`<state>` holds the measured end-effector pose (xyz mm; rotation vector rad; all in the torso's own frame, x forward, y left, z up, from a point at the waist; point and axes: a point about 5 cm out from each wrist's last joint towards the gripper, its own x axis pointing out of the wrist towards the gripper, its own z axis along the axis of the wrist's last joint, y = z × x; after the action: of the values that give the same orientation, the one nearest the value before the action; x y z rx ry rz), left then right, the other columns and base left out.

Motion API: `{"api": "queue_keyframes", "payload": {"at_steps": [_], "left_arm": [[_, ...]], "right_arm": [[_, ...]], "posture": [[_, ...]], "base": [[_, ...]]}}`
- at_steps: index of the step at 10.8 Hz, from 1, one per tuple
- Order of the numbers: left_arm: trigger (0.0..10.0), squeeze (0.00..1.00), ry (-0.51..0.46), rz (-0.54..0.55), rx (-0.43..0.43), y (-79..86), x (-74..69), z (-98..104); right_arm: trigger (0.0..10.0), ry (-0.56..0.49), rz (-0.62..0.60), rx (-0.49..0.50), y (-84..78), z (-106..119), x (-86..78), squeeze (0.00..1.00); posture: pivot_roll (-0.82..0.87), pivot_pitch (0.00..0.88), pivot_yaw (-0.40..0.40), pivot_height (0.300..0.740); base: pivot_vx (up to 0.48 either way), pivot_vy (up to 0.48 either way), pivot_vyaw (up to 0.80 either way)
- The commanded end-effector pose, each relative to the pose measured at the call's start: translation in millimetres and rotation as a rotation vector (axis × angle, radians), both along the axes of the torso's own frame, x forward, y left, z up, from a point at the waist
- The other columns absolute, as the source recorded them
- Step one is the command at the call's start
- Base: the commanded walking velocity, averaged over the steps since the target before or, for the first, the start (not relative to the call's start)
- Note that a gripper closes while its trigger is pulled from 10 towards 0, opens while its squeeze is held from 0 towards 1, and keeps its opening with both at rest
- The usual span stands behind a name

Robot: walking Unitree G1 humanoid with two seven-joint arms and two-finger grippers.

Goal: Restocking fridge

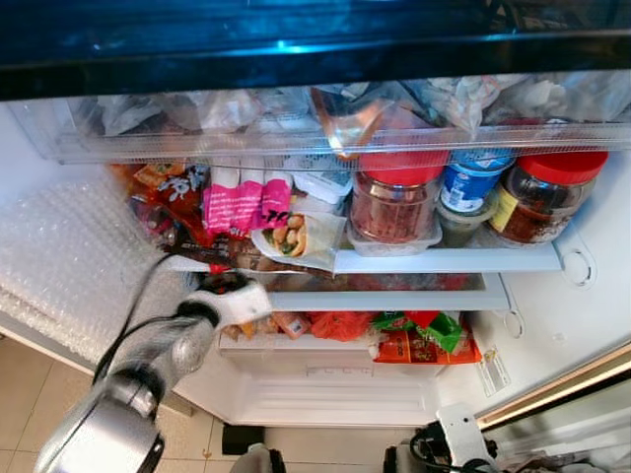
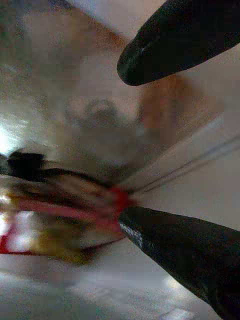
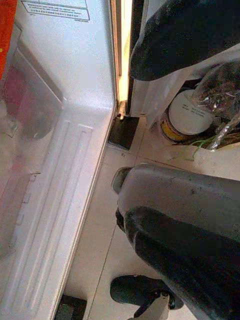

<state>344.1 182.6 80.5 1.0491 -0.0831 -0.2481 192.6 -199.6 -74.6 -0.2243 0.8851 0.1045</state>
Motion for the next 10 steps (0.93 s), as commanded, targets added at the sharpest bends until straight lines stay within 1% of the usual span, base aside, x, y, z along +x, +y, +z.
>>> {"api": "queue_keyframes", "payload": {"at_steps": [1, 2, 3, 4, 5, 7, 8, 9, 10], "left_arm": [[10.0, 0.0, 0.053, 0.048, -0.077, 11.0, -7.9, -9.4], [10.0, 0.0, 0.131, 0.093, -0.248, 12.4, -21.1, -25.9], [10.0, 0.0, 0.199, 0.103, -0.358, 10.4, -32.4, -39.1], [10.0, 0.0, 0.29, 0.072, -0.514, 1.5, -50.0, -56.2], [10.0, 0.0, 0.336, 0.013, -0.522, -6.3, -58.4, -63.4], [10.0, 0.0, 0.412, -0.11, -0.466, -18.6, -77.2, -76.8], [10.0, 0.0, 0.431, -0.048, -0.541, -14.5, -81.6, -81.6], [10.0, 0.0, 0.55, 0.171, -0.693, -1.2, -98.2, -105.0], [10.0, 0.0, 0.567, 0.211, -0.74, 1.0, -103.2, -109.5]], "right_arm": [[10.0, 0.095, -0.017, -0.025, -7.8, -10.5, -21.3, 0.0], [10.0, 0.095, -0.015, -0.025, -7.4, -10.4, -20.8, 0.0], [10.0, 0.095, -0.013, -0.026, -7.3, -10.3, -20.4, 0.0], [10.0, 0.097, -0.01, -0.03, -7.4, -10.0, -19.4, 0.0], [10.0, 0.097, -0.007, -0.031, -7.8, -9.7, -18.7, 0.0], [10.0, 0.098, -0.002, -0.034, -8.5, -9.0, -17.4, 0.0], [10.0, 0.099, -0.001, -0.036, -8.9, -9.1, -17.5, 0.0], [10.0, 0.11, 0.001, -0.038, -9.6, -10.0, -19.5, 0.0], [10.0, 0.114, 0.003, -0.037, -9.3, -10.3, -19.8, 0.0]], "posture": [[-0.14, 0.147, 0.073, 0.663], [-0.13, 0.14, 0.075, 0.663], [-0.13, 0.129, 0.076, 0.663], [-0.12, 0.116, 0.076, 0.663], [-0.11, 0.111, 0.075, 0.663], [-0.11, 0.104, 0.077, 0.663], [-0.1, 0.097, 0.078, 0.663], [-0.09, 0.078, 0.078, 0.663], [-0.1, 0.078, 0.08, 0.663]], "base": [[0.0, 0.0, 0.0], [0.0, 0.0, 0.0], [0.0, 0.0, 0.0], [0.0, 0.0, 0.0], [0.0, 0.0, 0.0], [0.0, 0.0, 0.0], [0.0, 0.0, 0.0], [0.0, 0.0, 0.0], [0.0, 0.0, 0.0]]}}
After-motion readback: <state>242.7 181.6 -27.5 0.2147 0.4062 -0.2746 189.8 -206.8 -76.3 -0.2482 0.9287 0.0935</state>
